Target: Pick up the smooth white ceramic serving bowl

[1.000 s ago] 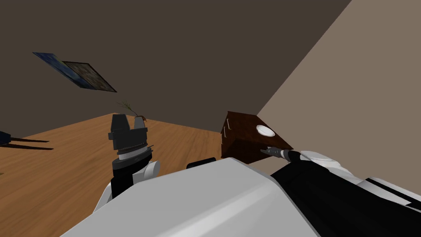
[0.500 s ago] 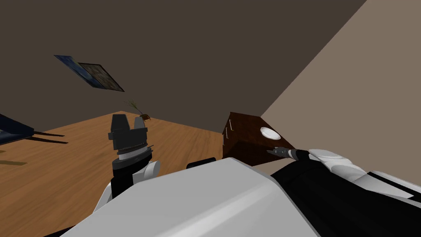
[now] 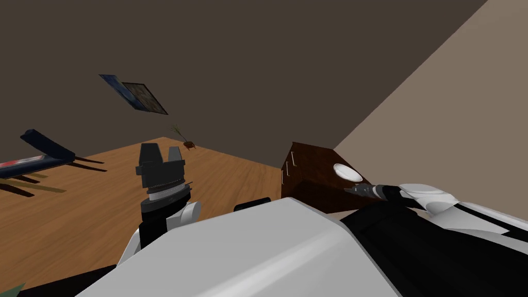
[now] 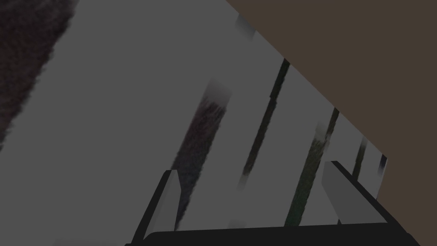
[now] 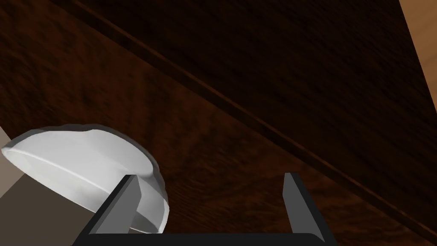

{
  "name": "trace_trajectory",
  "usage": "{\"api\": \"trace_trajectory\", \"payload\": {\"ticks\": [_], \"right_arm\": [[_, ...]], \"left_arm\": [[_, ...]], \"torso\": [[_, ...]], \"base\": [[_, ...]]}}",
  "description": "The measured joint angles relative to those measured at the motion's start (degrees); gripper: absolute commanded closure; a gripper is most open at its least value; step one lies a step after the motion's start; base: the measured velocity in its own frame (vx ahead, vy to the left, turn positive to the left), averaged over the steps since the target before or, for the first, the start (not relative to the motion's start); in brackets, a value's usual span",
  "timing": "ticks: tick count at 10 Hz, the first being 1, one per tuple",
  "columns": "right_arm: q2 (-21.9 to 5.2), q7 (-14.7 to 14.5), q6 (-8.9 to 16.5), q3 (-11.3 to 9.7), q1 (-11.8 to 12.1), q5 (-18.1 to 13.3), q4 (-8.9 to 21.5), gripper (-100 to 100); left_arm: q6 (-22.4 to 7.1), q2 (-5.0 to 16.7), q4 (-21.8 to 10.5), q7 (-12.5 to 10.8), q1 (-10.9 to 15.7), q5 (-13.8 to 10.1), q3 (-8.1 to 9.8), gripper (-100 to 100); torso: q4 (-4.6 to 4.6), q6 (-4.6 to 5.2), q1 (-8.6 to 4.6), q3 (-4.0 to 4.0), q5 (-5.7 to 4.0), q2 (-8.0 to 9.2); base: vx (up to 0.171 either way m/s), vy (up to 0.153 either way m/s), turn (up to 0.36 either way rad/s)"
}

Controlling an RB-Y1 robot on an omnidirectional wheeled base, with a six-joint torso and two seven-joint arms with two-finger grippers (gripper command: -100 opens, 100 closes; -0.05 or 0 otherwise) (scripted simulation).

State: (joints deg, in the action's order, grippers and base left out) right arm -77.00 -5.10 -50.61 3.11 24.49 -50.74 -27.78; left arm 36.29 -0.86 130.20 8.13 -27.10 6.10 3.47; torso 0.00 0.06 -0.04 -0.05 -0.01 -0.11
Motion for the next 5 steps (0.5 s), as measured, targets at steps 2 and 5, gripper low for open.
{"api": "trace_trajectory", "payload": {"ticks": [2, 5], "right_arm": [[-1.27, -0.61, -0.87, -1.46, -3.79, -2.29, 5.38, -100], [-2.64, 0.23, -1.06, -1.49, -2.13, -3.2, 5.13, -100]], "left_arm": [[0.0, 0.0, 0.0, 0.0, 0.0, 0.0, 0.0, 0], [0.0, 0.01, 0.0, 0.0, 0.0, 0.0, 0.01, 0]], "torso": [[-0.03, -0.04, -0.13, -0.08, -0.04, -0.14], [-0.07, -0.08, -0.34, -0.17, -0.08, -0.31]], "base": [[0.051, -0.034, 0.078], [0.106, -0.097, 0.212]]}}
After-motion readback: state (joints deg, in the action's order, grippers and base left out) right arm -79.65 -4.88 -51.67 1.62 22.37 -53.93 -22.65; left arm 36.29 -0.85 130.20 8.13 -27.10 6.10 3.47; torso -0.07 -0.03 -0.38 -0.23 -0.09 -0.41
